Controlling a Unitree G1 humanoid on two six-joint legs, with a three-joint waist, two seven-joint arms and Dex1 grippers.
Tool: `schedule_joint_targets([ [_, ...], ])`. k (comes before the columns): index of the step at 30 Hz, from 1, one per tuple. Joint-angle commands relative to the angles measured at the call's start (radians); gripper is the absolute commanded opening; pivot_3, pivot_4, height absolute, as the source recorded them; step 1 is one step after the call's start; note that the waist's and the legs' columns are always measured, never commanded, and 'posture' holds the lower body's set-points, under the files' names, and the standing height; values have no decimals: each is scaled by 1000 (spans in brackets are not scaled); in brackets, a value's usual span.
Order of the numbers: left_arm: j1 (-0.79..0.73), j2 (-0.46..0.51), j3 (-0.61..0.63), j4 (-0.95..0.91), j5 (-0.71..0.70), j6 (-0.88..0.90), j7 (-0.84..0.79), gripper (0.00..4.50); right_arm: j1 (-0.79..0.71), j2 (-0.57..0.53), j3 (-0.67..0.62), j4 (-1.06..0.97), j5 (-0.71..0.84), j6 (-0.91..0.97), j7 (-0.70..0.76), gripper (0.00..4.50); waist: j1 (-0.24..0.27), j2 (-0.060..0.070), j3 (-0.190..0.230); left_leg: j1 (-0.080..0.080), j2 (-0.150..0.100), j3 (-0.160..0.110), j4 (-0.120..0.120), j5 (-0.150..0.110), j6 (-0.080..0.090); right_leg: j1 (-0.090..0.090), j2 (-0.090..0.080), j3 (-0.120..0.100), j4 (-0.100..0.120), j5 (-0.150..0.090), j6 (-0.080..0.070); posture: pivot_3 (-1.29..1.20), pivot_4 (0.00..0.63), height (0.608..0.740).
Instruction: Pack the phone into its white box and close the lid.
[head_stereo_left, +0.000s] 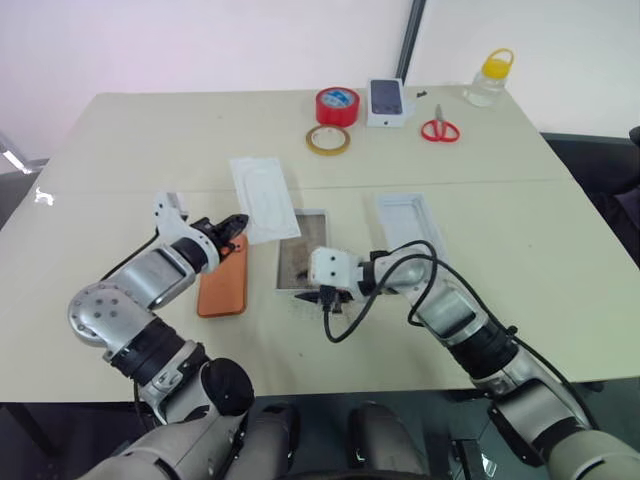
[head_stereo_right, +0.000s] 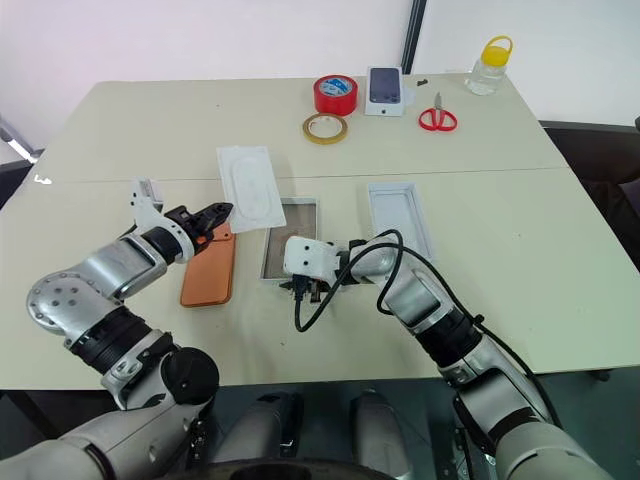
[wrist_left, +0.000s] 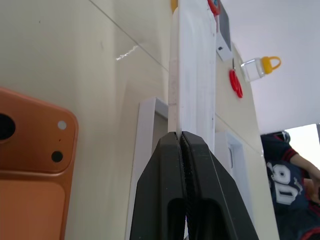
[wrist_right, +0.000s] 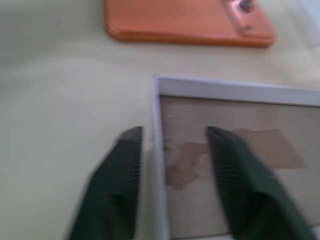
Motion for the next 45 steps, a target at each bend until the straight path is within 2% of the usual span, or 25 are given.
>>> schedule_joint_targets([
  [1, 39, 20, -92, -50, -60, 9, 6, 0, 42, -90, -107, -134, 75, 12, 54, 2903, 5, 0, 0, 0, 0, 0, 0, 0, 0, 0, 0, 0, 0, 0, 0, 0, 150, 740],
  [5, 68, 35, -136, -46, -101, 9, 19, 0, 75, -168, -161, -177, 106, 30, 80, 2903, 4, 0, 0, 0, -1, 0, 0, 0, 0, 1, -1, 0, -1, 0, 0, 0, 150, 740],
  [11, 136, 44, -266, -34, -177, 9, 63, 0, 80, -180, -249, -179, 156, 76, 50, 2903, 0, 0, 0, 0, 0, 0, -1, 0, 0, 0, 0, 1, 0, 0, 0, 0, 150, 740],
  [26, 173, 78, -322, 13, -319, 9, 205, 0, 97, -178, -240, -180, 154, 65, 11, 2903, 4, 0, 0, 0, 0, 0, 0, 0, 0, 0, 0, 1, 0, 0, 0, 0, 150, 740],
  [29, 177, 77, -327, 12, -339, 9, 220, 900, 95, -180, -238, -175, 151, 60, 11, 2956, 4, 0, 0, 0, 0, 0, 0, 0, 0, 0, 0, 1, 0, 0, 0, 0, 150, 740],
  [34, 176, 78, -323, 7, -358, 9, 233, 3286, 87, -179, -235, -165, 146, 51, 11, 2956, 3, 0, 0, 0, 0, 0, 0, 0, 0, 0, 0, 1, 0, 0, 0, 0, 150, 740],
  [41, 156, 136, -312, -18, -405, -55, 208, 3286, 47, -139, -225, -130, 134, 56, -27, 2956, 2, 0, 0, 0, 0, 0, -1, 0, -1, 0, 0, 1, 0, 0, 0, 0, 150, 740],
  [43, 152, 203, -334, -45, -391, -103, 156, 3286, 16, -101, -215, -103, 126, 85, -61, 2956, 0, 0, 0, 0, 0, 0, -1, 0, -1, 0, 0, 1, 0, 0, 0, 0, 150, 740],
  [45, 179, 332, -419, -89, -300, -172, 52, 3347, -25, -57, -201, -59, 113, 137, -103, 2386, -4, 0, 0, 0, 0, 0, -1, 1, -1, -1, 0, 1, 1, 0, 0, 0, 150, 740],
])
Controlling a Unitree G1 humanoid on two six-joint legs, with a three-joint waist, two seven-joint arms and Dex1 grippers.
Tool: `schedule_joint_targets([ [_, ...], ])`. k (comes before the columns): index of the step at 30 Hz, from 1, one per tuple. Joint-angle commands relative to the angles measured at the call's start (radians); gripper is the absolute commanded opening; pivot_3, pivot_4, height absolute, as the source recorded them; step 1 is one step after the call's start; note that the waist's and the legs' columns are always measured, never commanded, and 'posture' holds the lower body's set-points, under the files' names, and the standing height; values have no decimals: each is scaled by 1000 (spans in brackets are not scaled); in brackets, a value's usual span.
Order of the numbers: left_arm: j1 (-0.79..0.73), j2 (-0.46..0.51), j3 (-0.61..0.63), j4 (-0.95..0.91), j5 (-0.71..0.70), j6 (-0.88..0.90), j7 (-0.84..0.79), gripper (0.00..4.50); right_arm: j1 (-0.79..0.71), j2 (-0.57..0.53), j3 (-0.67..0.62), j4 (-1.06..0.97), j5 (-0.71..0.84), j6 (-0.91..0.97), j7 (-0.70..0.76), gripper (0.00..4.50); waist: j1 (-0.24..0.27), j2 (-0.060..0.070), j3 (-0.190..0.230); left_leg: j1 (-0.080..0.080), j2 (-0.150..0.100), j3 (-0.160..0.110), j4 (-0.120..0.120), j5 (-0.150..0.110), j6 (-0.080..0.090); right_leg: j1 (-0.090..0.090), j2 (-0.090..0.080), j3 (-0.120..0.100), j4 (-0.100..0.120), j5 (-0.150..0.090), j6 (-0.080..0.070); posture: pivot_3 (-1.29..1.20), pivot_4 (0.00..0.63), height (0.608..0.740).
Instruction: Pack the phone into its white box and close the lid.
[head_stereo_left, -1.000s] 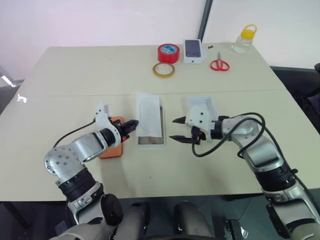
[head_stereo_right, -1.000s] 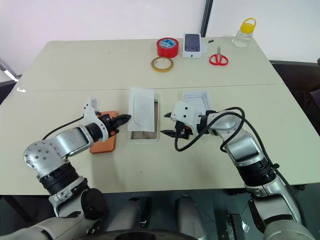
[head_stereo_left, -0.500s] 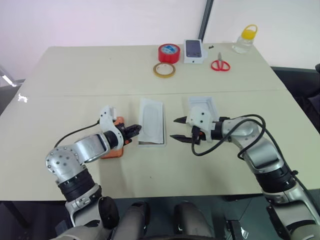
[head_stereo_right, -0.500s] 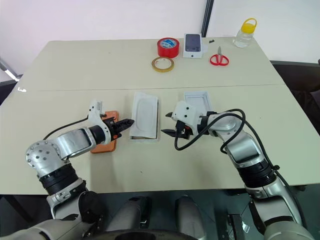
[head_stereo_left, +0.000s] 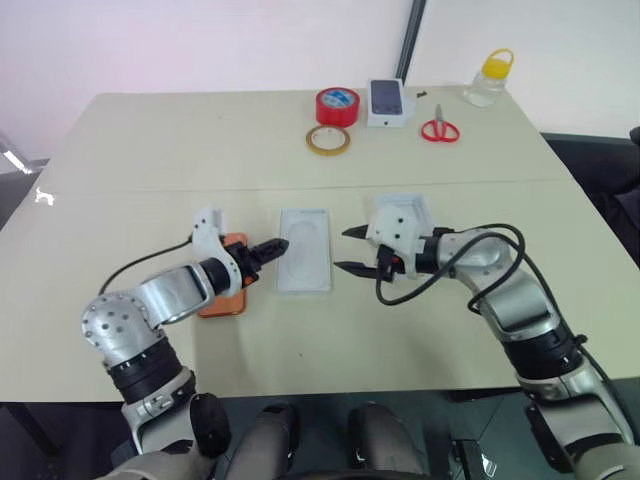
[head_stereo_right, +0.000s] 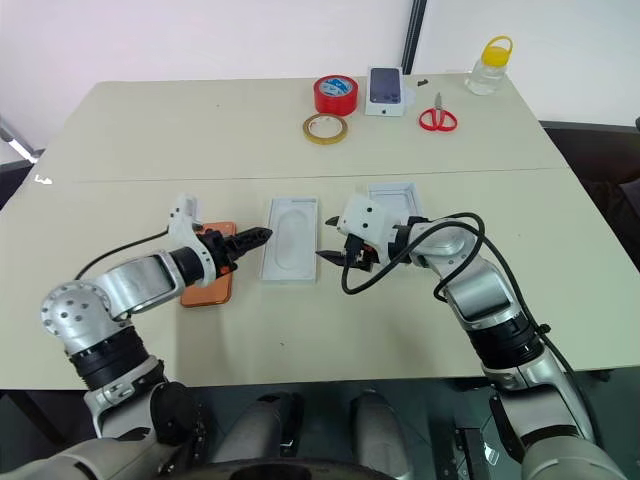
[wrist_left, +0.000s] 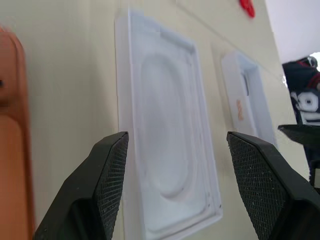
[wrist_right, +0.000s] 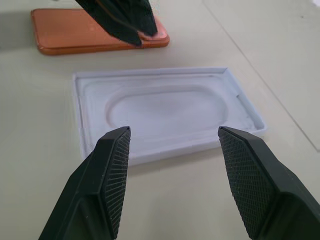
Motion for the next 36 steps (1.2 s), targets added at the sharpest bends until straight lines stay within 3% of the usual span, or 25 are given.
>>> schedule_joint_targets([
  [1, 37, 189, -135, -103, 123, -131, -169, 3347, -71, 56, 18, 46, -28, 61, -66, 2106, -5, 0, 0, 0, 0, 0, -1, 0, -1, -1, 0, 0, 0, 0, 0, 0, 150, 740],
  [5, 159, 403, -288, -105, 318, -339, -379, 3347, -126, 134, 72, 112, -69, 92, -117, 72, 1, 2, -1, 0, 0, 1, -3, 1, -1, -1, 0, 1, 0, 0, -1, 0, 150, 740],
  [10, 273, 516, -358, -61, 488, -535, -530, 3347, -191, 246, 163, 253, -151, 100, -183, 21, 2, 2, 0, 0, 0, 0, -3, 1, -1, -2, 0, 1, -1, 0, -1, 0, 150, 740],
  [15, 337, 516, -344, -61, 531, -602, -595, 3347, -247, 303, 240, 396, -227, 98, -198, 21, 1, 3, 0, 0, 0, 0, -3, 1, -1, -2, 0, 1, -1, 0, -1, 0, 150, 740],
  [20, 392, 505, -309, -62, 554, -616, -608, 3347, -240, 295, 276, 397, -259, 65, -161, 21, -1, 3, 0, 0, 0, 0, -3, 1, -1, -2, 0, 1, -1, 0, -1, 0, 150, 740],
  [26, 371, 417, -177, -30, 471, -513, -527, 3347, -250, 311, 211, 297, -235, 44, -166, 21, -2, 3, 0, 0, 0, 0, -3, 1, -1, -2, 0, 1, 0, 0, -1, 0, 150, 740],
  [30, 329, 334, -60, 14, 354, -380, -446, 4458, -236, 356, 231, 170, -211, 149, -150, 0, -4, 2, 0, 0, 0, -1, -3, 1, -1, -2, 0, 1, 0, 0, -1, 0, 150, 740],
  [36, 280, 290, 2, 62, 279, -230, -361, 4458, -224, 403, 354, 148, -268, 237, -163, 0, -4, 2, 0, 0, 0, -1, -2, 1, -1, -3, 0, 0, 1, 0, -1, 0, 150, 740],
])
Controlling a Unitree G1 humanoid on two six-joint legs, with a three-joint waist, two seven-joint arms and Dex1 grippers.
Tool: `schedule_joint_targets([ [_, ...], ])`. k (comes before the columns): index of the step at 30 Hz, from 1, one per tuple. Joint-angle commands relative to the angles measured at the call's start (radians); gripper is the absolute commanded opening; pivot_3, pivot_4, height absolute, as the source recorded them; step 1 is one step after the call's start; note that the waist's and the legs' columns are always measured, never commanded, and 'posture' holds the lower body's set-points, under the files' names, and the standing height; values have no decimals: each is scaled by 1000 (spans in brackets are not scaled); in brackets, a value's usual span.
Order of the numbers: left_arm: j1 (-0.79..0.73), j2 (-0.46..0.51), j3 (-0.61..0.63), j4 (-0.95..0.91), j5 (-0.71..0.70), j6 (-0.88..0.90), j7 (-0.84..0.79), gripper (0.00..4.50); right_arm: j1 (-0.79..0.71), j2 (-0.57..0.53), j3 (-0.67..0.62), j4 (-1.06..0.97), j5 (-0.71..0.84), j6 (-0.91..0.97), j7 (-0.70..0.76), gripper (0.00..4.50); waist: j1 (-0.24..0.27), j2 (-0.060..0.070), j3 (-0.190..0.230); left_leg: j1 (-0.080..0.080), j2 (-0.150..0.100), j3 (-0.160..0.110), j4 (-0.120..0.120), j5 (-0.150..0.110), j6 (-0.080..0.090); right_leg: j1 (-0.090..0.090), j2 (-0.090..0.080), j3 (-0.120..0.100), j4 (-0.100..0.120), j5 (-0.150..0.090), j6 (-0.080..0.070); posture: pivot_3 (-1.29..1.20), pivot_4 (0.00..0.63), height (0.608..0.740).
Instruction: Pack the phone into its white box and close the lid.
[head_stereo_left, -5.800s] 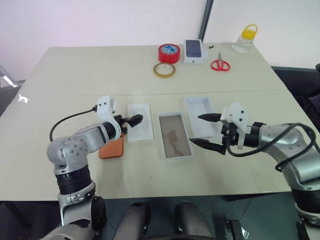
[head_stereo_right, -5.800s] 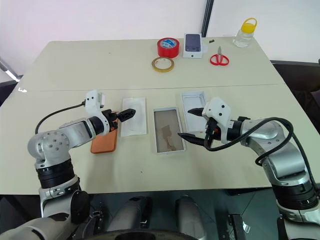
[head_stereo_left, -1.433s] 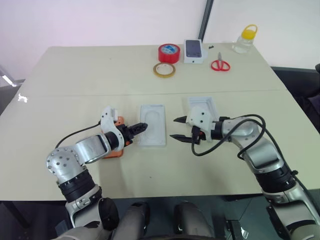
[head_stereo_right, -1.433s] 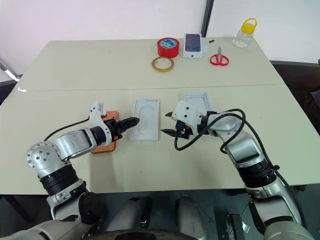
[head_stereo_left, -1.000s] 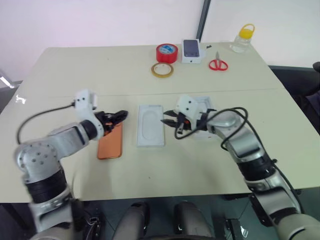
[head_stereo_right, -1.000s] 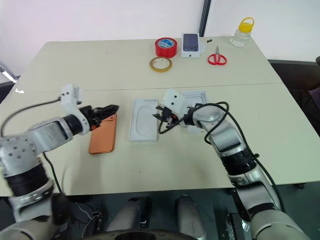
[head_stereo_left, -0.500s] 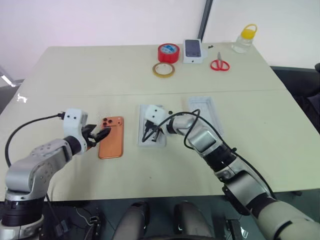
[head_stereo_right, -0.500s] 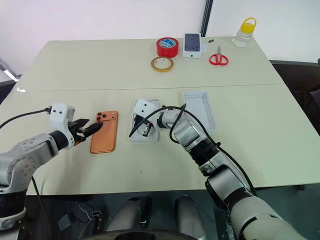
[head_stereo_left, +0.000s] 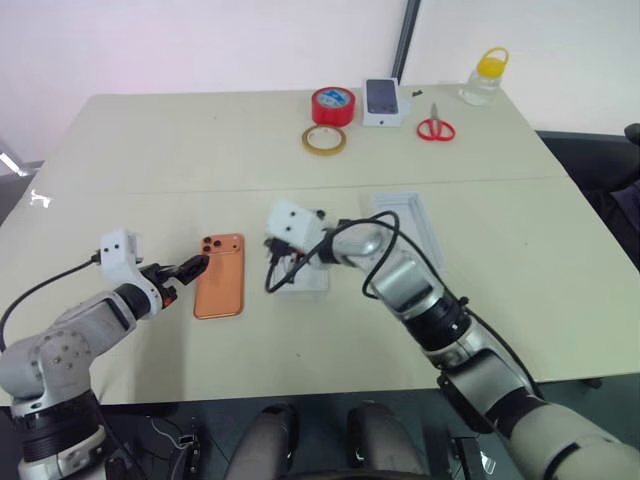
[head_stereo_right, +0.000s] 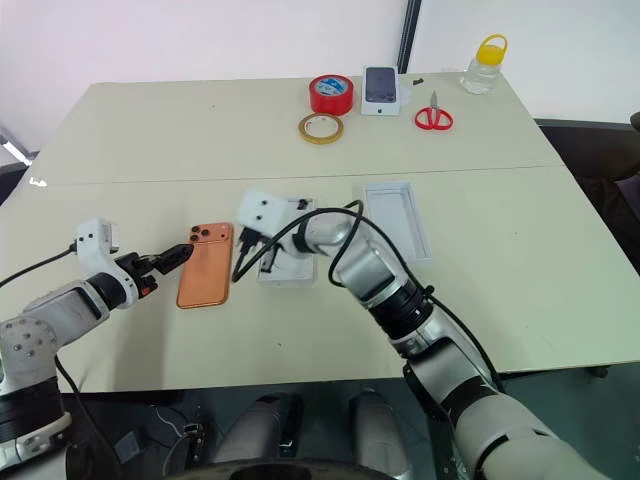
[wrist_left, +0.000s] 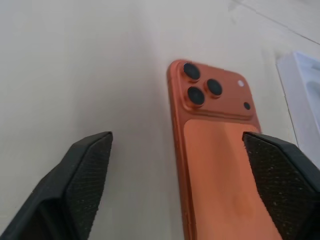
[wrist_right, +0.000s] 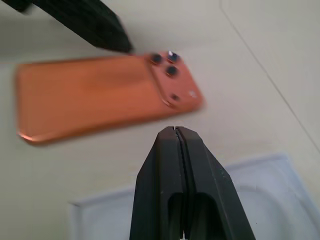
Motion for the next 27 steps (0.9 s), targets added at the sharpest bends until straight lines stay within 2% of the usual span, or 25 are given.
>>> schedule_joint_targets([
  [1, -23, -10, 41, 8, -55, 88, 41, 4458, -16, 25, 58, 8, -41, 31, -23, 0, 2, 0, 0, 0, 0, 0, 0, 0, 0, 0, 0, 0, 0, 0, 0, 0, 150, 740],
  [9, -36, -55, 48, -11, -107, 259, 79, 4458, -103, 65, 172, 133, -128, 18, -23, 0, 2, 1, -1, 1, 0, 0, 0, 0, 0, 0, 0, 0, 0, 0, 0, 0, 150, 740],
  [18, -39, -111, 66, -52, -125, 344, 76, 4458, -163, 73, 260, 229, -207, -75, 23, 0, 3, 2, -2, 2, -1, 0, 0, 0, 0, 0, 0, 0, -1, 0, 0, 0, 150, 740],
  [27, -57, -229, 87, -83, -140, 390, 92, 4458, -156, 91, 250, 247, -245, -126, 46, 0, 7, 3, -4, 2, -1, 0, 0, 0, 0, 1, -1, -1, -2, 0, 0, 0, 150, 740],
])
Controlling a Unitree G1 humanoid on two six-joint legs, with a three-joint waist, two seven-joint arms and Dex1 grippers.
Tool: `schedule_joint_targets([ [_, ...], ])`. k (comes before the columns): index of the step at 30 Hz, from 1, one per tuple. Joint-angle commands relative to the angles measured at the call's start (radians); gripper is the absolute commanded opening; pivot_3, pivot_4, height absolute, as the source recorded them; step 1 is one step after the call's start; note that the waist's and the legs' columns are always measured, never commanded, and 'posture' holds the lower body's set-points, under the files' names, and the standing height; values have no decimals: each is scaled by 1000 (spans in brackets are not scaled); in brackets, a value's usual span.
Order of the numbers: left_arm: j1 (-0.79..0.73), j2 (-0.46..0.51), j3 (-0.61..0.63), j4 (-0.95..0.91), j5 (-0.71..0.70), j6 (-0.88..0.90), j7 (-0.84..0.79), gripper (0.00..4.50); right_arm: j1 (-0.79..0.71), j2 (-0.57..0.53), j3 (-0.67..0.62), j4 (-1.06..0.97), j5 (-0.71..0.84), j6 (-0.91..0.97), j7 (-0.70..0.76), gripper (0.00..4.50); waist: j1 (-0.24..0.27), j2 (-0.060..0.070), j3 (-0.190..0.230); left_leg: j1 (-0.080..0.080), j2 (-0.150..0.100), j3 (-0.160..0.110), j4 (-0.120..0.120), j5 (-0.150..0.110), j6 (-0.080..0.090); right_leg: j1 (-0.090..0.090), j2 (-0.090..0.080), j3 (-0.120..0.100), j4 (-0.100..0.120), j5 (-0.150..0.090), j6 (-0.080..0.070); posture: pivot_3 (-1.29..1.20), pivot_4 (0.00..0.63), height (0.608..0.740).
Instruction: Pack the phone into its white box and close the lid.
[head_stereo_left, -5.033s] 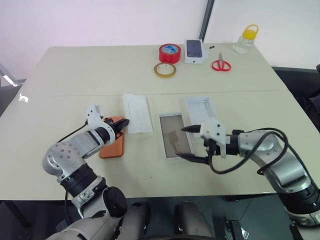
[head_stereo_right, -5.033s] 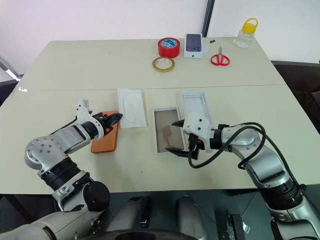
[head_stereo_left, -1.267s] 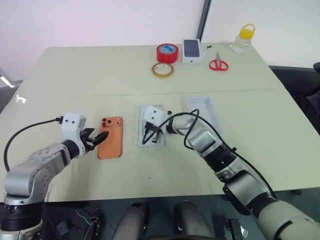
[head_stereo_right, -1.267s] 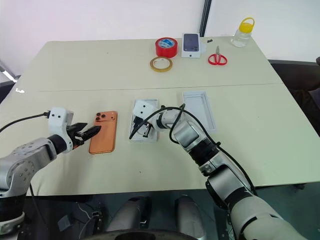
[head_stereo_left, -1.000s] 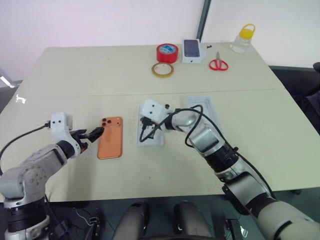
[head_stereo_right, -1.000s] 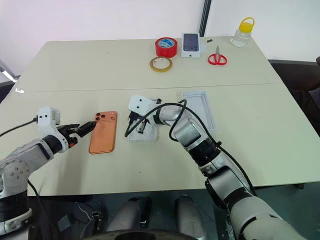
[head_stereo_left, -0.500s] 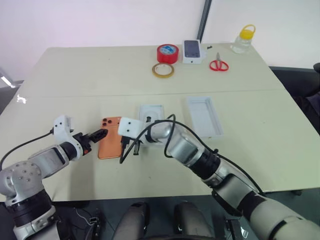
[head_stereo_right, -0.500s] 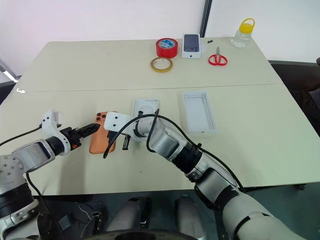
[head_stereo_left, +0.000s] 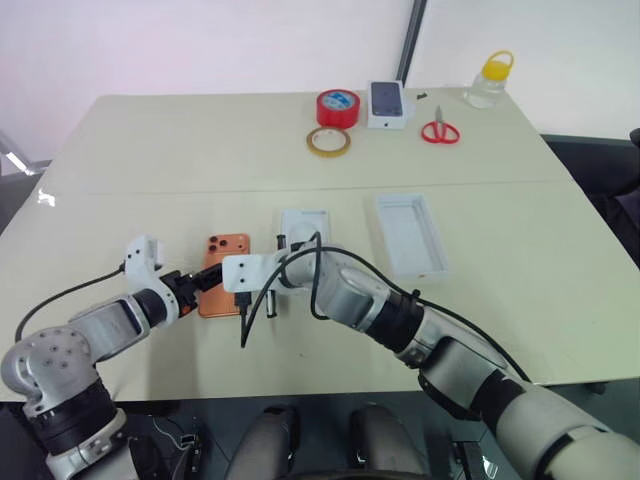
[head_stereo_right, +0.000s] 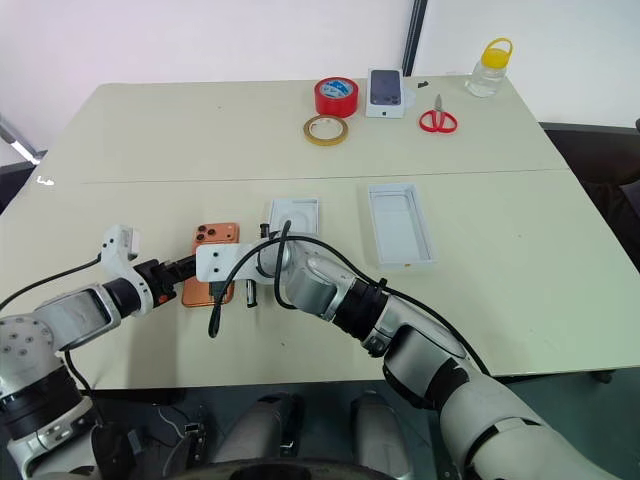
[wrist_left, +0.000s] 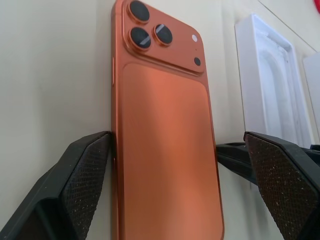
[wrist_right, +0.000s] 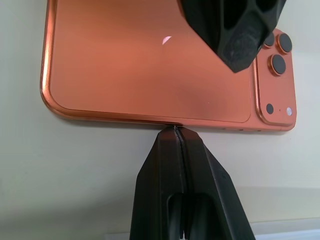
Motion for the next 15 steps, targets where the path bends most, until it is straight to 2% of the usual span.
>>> schedule_joint_targets([
  [1, 10, -75, -25, 18, -44, 69, 8, 4458, -13, 26, -13, -13, -10, -23, 5, 0, 2, 0, -1, 0, 0, 0, 0, 0, 0, 0, 0, 0, 0, 0, 0, 0, 150, 740],
  [5, -23, -122, 18, 41, -69, 69, 44, 4458, -6, 30, -29, -12, -10, -21, 6, 0, 5, 0, -1, 1, 0, 0, 0, 0, 0, 1, 0, 0, 0, 0, 0, 0, 150, 740],
  [13, -52, -84, 75, 77, -69, 69, 72, 4458, 0, 34, -38, -12, -17, -20, 5, 0, 1, 0, -1, 1, 0, -1, 0, 0, 0, 1, 0, -1, -1, 0, 0, 0, 150, 740],
  [14, -56, -79, 83, 80, -73, 69, 73, 3954, 0, 35, -38, -11, -17, -20, 5, 0, 0, 0, -1, 1, 0, -1, 0, 0, 0, 1, 0, -1, 0, 0, 0, 0, 150, 740],
  [15, -59, -72, 89, 85, -82, 69, 74, 3687, -1, 36, -39, -10, -17, -21, 4, 0, -1, 0, -1, 1, 0, -1, 0, 0, 0, 1, 0, -1, 0, 0, 0, 0, 150, 740],
])
